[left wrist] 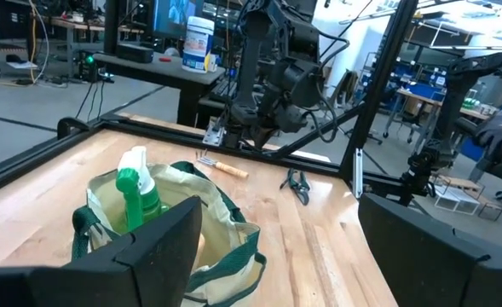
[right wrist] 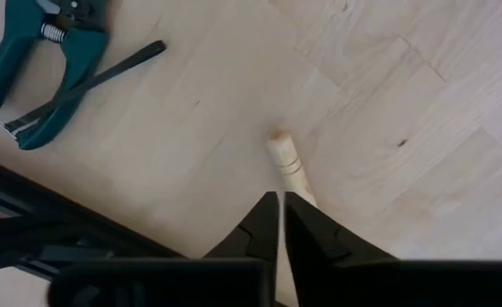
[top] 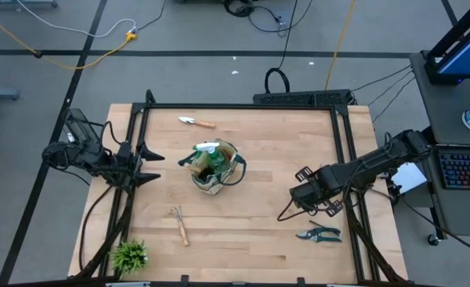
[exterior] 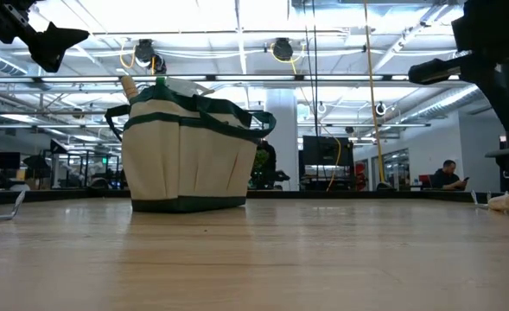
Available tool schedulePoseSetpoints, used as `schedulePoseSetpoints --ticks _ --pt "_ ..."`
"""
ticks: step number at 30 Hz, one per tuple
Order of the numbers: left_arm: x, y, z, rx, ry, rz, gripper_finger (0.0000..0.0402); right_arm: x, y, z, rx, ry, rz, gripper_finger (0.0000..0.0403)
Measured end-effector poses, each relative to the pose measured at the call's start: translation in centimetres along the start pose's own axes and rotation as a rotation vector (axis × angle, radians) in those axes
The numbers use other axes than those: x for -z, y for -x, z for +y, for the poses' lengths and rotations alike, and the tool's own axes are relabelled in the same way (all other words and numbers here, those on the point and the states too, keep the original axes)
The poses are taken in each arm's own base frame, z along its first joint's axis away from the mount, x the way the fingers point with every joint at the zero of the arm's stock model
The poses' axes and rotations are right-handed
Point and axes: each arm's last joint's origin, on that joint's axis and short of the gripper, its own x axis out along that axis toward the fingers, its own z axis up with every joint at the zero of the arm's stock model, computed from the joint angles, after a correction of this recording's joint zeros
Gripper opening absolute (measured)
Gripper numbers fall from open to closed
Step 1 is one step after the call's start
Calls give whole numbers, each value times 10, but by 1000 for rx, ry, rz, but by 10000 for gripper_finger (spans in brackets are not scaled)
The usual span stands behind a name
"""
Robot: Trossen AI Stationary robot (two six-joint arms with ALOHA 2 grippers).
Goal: Pick & Place Garden tools in Gardening bag
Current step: Put the brown right hand rake into the green gardening bag
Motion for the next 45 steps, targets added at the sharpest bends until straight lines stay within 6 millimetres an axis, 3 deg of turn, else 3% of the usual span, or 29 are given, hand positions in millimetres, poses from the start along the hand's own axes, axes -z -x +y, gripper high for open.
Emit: schedulePoseSetpoints --ticks 10,17,27,45 --pt "0 0 0 0 -2 0 324 0 -1 0 6 32 -1 133" --pt "0 0 0 0 -2 0 324 7 -28 2 15 26 57 192" --pt "0 0 0 0 -2 0 324 19 -61 0 178 38 147 198" --pt "0 0 0 -1 -6 0 324 14 -83 2 131 84 18 197"
